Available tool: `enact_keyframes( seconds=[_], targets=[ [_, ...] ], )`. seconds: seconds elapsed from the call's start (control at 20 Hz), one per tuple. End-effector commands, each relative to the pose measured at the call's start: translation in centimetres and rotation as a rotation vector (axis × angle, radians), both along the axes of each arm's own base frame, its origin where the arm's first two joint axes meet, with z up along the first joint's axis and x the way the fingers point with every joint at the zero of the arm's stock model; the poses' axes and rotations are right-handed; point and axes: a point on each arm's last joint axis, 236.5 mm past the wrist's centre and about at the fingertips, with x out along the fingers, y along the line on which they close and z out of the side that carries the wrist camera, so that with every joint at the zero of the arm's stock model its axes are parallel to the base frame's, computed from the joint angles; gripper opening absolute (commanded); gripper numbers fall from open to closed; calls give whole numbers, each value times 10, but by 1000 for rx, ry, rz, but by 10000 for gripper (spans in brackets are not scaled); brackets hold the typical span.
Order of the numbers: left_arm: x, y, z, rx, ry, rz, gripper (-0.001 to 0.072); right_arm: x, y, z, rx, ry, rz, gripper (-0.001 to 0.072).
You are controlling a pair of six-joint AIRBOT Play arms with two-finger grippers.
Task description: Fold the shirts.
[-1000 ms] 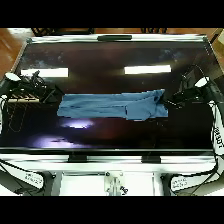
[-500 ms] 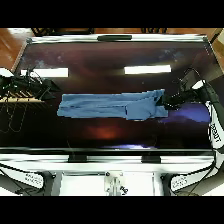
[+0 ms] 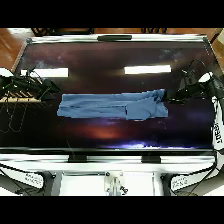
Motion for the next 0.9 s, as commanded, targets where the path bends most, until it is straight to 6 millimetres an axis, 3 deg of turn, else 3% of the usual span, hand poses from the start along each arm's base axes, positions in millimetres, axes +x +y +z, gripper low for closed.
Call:
enact_keyframes(
  seconds=[0.0,0.35,0.6,0.7,0.75,0.8,0.85],
  targets=[
    [0,0,0,0,0,0,660,5,-2,-6,-2,-3,12,683],
    [0,0,0,0,1,1,660,3,37,-50,86,78,65,684],
    [0,0,0,0,1,0,660,-2,66,-63,101,116,106,664],
    [0,0,0,-1,2,1,660,-1,72,-59,101,116,104,264],
    [0,-2,0,-3,8,4,658,1,73,-52,108,114,89,110],
    [0,-6,0,-5,7,-4,626,4,75,-41,116,101,86,72],
    [-1,-14,1,-11,6,-17,472,7,77,-26,122,76,89,71]
  ],
)
